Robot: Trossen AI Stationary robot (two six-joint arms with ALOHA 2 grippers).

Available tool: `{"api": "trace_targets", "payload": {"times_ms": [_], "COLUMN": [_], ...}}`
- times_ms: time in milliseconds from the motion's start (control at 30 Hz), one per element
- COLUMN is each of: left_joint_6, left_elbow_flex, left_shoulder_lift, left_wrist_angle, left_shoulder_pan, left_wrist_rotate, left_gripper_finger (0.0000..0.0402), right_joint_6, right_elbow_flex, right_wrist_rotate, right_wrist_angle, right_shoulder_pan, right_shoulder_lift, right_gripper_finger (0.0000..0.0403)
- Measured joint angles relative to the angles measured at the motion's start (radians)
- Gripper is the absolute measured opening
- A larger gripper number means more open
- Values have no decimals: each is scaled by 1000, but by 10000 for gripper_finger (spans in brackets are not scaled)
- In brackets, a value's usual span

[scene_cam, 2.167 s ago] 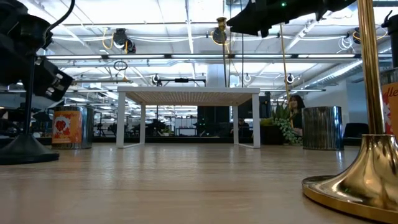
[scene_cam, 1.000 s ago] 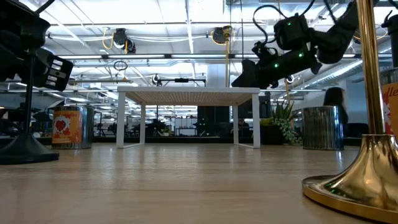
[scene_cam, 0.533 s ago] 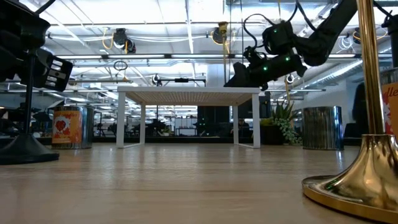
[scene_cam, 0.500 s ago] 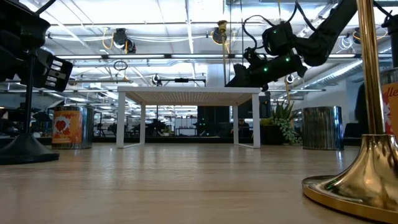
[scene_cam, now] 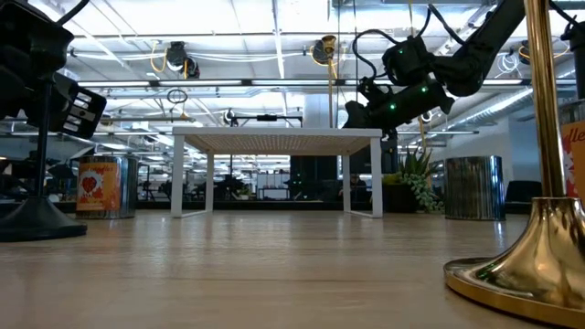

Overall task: Pick & Place candle stick holders
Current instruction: Put the top gold candle holder on the shelf, then put the black candle holder on the shelf

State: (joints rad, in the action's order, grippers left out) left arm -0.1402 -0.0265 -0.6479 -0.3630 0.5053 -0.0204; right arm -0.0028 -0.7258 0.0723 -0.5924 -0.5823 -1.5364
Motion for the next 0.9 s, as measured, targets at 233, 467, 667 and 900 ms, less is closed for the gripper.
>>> {"api": "trace_targets", "payload": {"times_ms": [233,467,667,900], "left_joint_6": [-6,-69,-15,-16], "left_elbow_flex": [0,0,-1,-1], "left_shoulder_lift": [0,0,0,0], "left_wrist_angle": [0,10,133,91], "left_shoulder_pan": [0,1,1,0], "left_wrist_rotate": [-7,-4,-7,-15], "left_gripper_finger": [166,166,166,166], "right_joint_6": [-12,-70,-63,-62], "right_elbow_flex": [0,4,3,3], "right_wrist_rotate": [1,9,6,6], "right_wrist_angle": [-9,13,83,211], "right_shoulder_pan": [0,10,36,84], "right_shoulder_lift": [-1,60,175,288], "right_gripper_finger": [212,212,212,212]}}
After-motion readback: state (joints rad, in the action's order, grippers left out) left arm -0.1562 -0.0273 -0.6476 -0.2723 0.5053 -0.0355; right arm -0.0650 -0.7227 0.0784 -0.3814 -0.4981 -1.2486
